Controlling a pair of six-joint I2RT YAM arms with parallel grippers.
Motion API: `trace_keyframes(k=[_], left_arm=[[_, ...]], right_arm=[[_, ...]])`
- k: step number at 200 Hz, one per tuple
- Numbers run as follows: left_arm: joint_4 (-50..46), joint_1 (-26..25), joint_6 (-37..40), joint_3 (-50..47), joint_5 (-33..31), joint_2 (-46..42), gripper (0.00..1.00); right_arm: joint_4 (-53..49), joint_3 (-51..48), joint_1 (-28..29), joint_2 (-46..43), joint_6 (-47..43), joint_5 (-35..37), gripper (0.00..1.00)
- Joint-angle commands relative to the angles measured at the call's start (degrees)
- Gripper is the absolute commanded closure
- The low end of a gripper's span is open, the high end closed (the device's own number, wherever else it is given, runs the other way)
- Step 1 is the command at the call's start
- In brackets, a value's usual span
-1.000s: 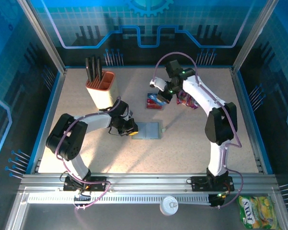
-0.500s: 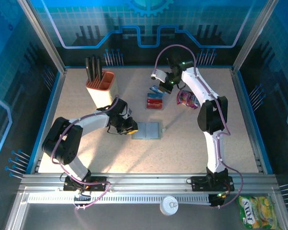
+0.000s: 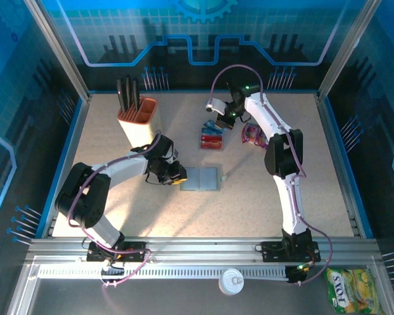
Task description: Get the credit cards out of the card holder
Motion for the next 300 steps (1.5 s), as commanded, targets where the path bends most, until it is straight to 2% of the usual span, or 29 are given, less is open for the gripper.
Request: trace_keyframes(k=[1,18,59,77,95,137,146,153,157,160,164,168,183,232,277,300], left_arm=[[-2.0,0.3,0.1,0.5,-1.1,-2.4,0.77],[-1.9,0.5,0.1,0.1,-1.6,-3.2,0.76],[-2.5,2.2,1.4,-1.5,-3.6,-6.2,0.74],[-2.5,3.9,2.7,-2.4,-4.0,-7.5,0.66],[-3.6,5.7,4.3,-2.7,-5.7,-8.7,0.55],[-4.3,9.8,7.8,-3.6,-9.7,-11.0,0.39],[-4.1,10.8,8.6,-4.0,-10.3,-11.5,0.24],[-4.0,11.6,9.0,-4.3,-10.8,-12.0,0.17],[-4.0,11.9,9.2,-4.5,-11.1,-12.2,0.14],[-3.9,12.3,9.4,-4.7,-11.3,-12.5,0.09],[-3.9,12.6,9.7,-4.9,-11.5,-12.8,0.02],[-3.8,13.1,9.9,-5.2,-11.9,-13.2,0.01],[-4.0,14.7,11.0,-5.8,-13.2,-14.5,0.01],[-4.2,19.6,14.9,-8.6,-23.2,-20.1,0.01],[2.7,23.4,18.9,-11.8,-29.9,-21.9,0.01],[7.1,25.7,20.0,-13.9,-31.0,-22.1,0.01]], right_arm=[[-1.3,1.6,-0.2,1.1,-1.1,0.6,0.78],[-1.2,1.5,-0.2,0.4,-0.6,0.8,0.72],[1.2,-2.8,-0.1,-4.3,1.3,1.3,0.69],[5.3,-8.7,-0.2,-8.5,3.5,1.3,0.64],[12.3,-16.2,-0.3,-12.9,7.2,1.6,0.54],[25.2,-32.3,-0.7,-22.6,15.8,4.9,0.29],[27.7,-35.7,-0.8,-24.7,17.5,5.6,0.27],[29.5,-38.1,-1.0,-26.3,18.7,6.3,0.16],[30.8,-39.6,-1.1,-27.0,19.4,6.6,0.03],[31.6,-40.7,-1.2,-27.7,19.8,6.9,0.0],[32.5,-42.1,-1.2,-28.5,20.4,7.2,0.0],[33.4,-43.5,-1.3,-29.4,20.9,7.5,0.0],[36.6,-48.9,-1.5,-32.6,22.8,8.4,0.0],[46.4,-65.0,-2.3,-41.0,29.5,13.3,0.0],[59.2,-79.1,-5.0,-46.9,37.1,17.6,0.0],[65.8,-85.9,-6.0,-48.7,38.8,20.2,0.0]])
